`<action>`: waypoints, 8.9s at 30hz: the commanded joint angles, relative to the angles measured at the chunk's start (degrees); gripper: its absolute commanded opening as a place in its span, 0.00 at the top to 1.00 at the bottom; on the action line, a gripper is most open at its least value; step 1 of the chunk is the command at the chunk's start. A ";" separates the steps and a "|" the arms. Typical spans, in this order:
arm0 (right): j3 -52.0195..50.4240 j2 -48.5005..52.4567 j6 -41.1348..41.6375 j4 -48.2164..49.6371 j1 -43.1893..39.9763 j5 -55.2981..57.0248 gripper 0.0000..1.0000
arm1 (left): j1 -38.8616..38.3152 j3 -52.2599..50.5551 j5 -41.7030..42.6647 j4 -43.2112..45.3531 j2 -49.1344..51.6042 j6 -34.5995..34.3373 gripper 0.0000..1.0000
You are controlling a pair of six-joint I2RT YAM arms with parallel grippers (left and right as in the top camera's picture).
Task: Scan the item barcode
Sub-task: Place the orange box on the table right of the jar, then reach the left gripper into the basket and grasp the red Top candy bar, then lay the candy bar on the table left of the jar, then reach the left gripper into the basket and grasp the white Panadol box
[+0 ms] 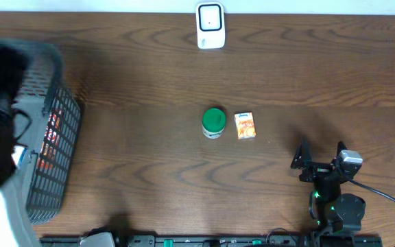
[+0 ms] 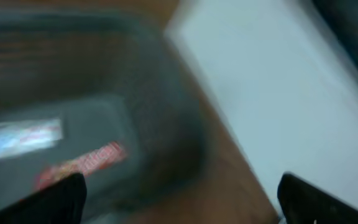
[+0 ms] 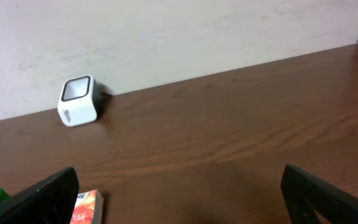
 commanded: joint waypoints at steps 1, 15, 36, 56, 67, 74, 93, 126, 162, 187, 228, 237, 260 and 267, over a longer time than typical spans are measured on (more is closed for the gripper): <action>-0.07 -0.09 0.46 -0.24 -0.11 0.52 0.01 | 9.44 -3.48 -0.90 -7.32 4.50 -24.44 0.02; -0.07 -0.09 0.46 -0.24 -0.11 0.52 0.01 | 12.52 -9.14 -0.85 -6.73 30.93 10.67 0.02; -0.07 -0.09 0.46 -0.24 -0.11 0.50 0.01 | 12.52 -9.79 15.21 -6.67 45.51 41.83 0.02; -0.07 -0.09 0.46 -0.24 -0.11 0.52 0.01 | 12.55 -24.59 15.21 8.57 45.57 43.54 0.02; -0.07 -0.09 0.44 -0.24 -0.11 0.52 0.01 | 12.55 -25.66 12.55 6.93 44.59 43.47 0.75; -0.07 -0.09 0.46 -0.24 -0.11 0.52 0.01 | 12.59 -10.21 1.20 -4.28 39.06 37.55 0.90; -0.07 -0.09 0.44 -0.24 -0.11 0.52 0.01 | -10.49 2.89 51.60 -5.18 9.99 44.30 0.92; -0.07 -0.09 0.46 -0.24 -0.11 0.52 0.01 | -43.58 -34.16 13.84 23.91 40.15 -62.10 0.83; -0.07 -0.09 0.46 -0.24 -0.11 0.52 0.01 | -7.13 -28.24 -32.41 19.06 -11.98 3.80 0.06; -0.07 -0.09 0.46 -0.24 -0.11 0.52 0.01 | 20.90 -30.40 -2.64 11.91 18.29 33.64 0.02; -0.07 -0.09 0.46 -0.24 -0.11 0.50 0.01 | 34.23 -30.58 21.88 18.64 33.51 77.64 0.01; -0.07 -0.09 0.46 -0.24 -0.11 0.52 0.01 | 34.40 -30.58 21.64 22.14 38.64 77.61 0.01; -0.07 -0.09 0.46 -0.24 -0.11 0.52 0.01 | 34.01 -30.08 21.29 22.86 42.75 76.32 0.45; -0.07 -0.09 0.46 -0.24 -0.11 0.52 0.01 | 31.04 -26.93 21.27 21.42 40.44 74.29 0.50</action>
